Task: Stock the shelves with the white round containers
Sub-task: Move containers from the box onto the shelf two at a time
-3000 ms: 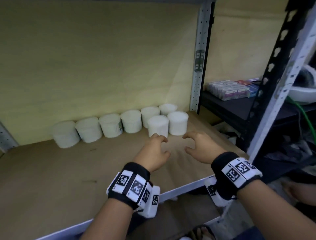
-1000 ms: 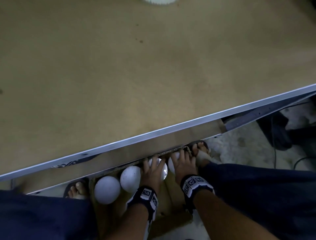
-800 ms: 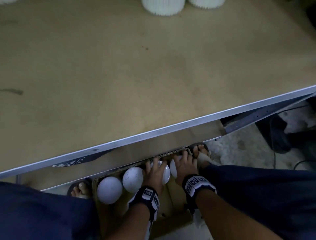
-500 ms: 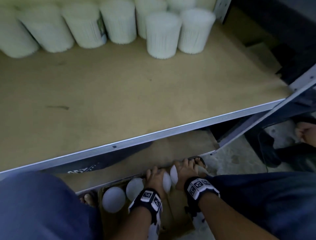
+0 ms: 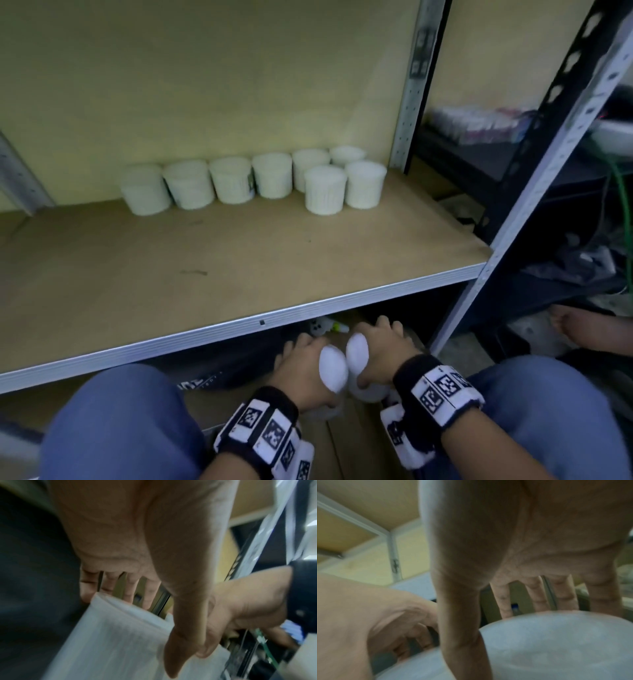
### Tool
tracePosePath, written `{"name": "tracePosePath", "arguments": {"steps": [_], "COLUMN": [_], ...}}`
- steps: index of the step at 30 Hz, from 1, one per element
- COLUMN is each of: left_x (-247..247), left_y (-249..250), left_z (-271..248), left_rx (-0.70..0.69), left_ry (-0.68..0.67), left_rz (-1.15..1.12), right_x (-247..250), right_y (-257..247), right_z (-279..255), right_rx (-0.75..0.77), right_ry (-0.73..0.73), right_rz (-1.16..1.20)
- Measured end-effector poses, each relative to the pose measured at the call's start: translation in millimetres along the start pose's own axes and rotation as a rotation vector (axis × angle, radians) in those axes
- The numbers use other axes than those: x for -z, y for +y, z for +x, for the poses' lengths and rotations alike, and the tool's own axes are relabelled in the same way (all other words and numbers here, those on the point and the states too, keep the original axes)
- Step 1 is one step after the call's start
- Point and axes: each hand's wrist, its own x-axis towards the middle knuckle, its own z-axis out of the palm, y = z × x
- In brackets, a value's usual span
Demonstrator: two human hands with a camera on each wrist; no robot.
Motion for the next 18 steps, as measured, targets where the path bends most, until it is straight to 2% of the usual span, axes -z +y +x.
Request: {"name": "tracePosePath", "arguments": {"steps": [11, 18], "left_x": [103, 150], "left_y": [11, -2], "left_z": [-72, -85], "left_rx": [-0.168, -0.124], "left_ry": [0.272, 0.421], "left_rz": [-0.064, -0.099], "right_x": [87, 124], "right_y": [-40, -72], "right_z": [-76, -84], "right_rx": [0.193, 0.303], "right_ry": [0.269, 0.403], "right_rz": [0.115, 0.197]}}
